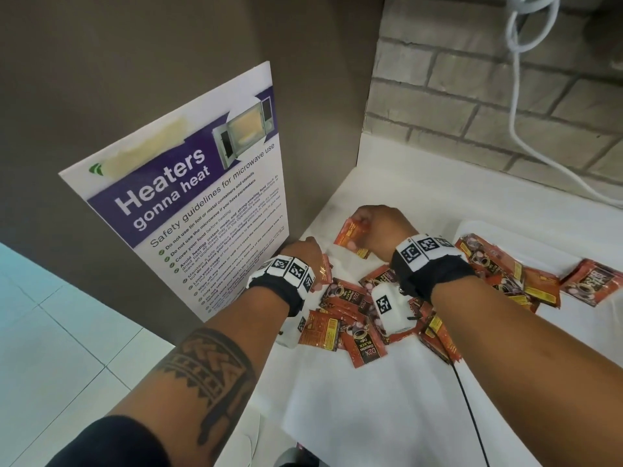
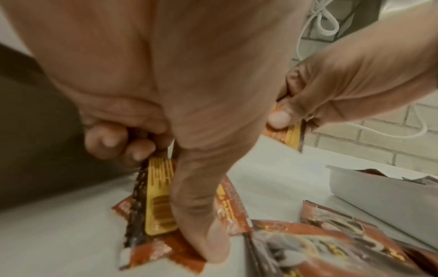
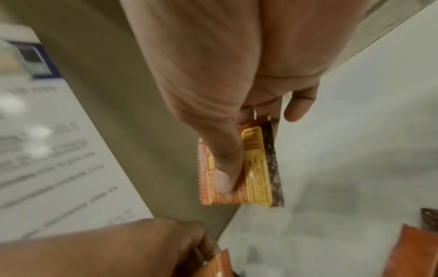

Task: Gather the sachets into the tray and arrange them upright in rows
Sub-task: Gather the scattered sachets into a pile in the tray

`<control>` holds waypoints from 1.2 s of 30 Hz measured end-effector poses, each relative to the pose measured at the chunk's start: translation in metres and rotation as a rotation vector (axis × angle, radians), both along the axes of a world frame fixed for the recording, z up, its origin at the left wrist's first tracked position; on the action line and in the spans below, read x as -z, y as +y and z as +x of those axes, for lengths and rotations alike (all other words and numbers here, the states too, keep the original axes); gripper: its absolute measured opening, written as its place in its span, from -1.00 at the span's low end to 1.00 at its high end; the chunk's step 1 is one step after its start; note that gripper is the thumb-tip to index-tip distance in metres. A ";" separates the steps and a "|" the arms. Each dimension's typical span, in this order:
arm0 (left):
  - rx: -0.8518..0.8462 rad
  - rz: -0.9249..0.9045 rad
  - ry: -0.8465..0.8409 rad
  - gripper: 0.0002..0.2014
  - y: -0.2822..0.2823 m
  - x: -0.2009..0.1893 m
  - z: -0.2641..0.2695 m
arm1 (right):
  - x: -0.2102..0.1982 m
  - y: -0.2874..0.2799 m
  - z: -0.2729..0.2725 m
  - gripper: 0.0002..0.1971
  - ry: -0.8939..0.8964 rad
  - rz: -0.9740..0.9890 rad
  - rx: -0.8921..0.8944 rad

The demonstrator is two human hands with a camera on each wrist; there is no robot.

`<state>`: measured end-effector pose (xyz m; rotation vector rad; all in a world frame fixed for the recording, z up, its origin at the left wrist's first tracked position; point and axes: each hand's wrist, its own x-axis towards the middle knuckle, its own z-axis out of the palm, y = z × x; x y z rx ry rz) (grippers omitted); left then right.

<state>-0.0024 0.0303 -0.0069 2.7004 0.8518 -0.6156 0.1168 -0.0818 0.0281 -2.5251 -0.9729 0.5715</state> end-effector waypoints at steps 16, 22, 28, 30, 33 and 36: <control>-0.188 -0.130 -0.078 -0.49 -0.010 -0.004 -0.081 | 0.031 -0.018 -0.058 -0.41 -0.055 -0.397 -0.347; -0.221 -0.104 -0.060 -0.42 -0.019 0.019 -0.088 | 0.039 -0.011 -0.059 -0.20 -0.119 -0.374 -0.263; -0.120 -0.006 -0.013 -0.33 -0.020 0.014 -0.082 | 0.041 -0.013 -0.055 -0.21 -0.071 -0.332 -0.259; -0.080 0.014 0.013 -0.31 -0.018 0.015 -0.081 | 0.040 -0.014 -0.053 -0.35 -0.098 -0.348 -0.310; 0.001 0.069 -0.008 -0.29 -0.013 0.015 -0.076 | 0.038 -0.016 -0.048 -0.55 -0.097 -0.301 -0.297; 0.010 0.088 -0.075 -0.37 -0.010 0.009 -0.070 | 0.032 -0.020 -0.044 -0.71 -0.066 -0.197 -0.238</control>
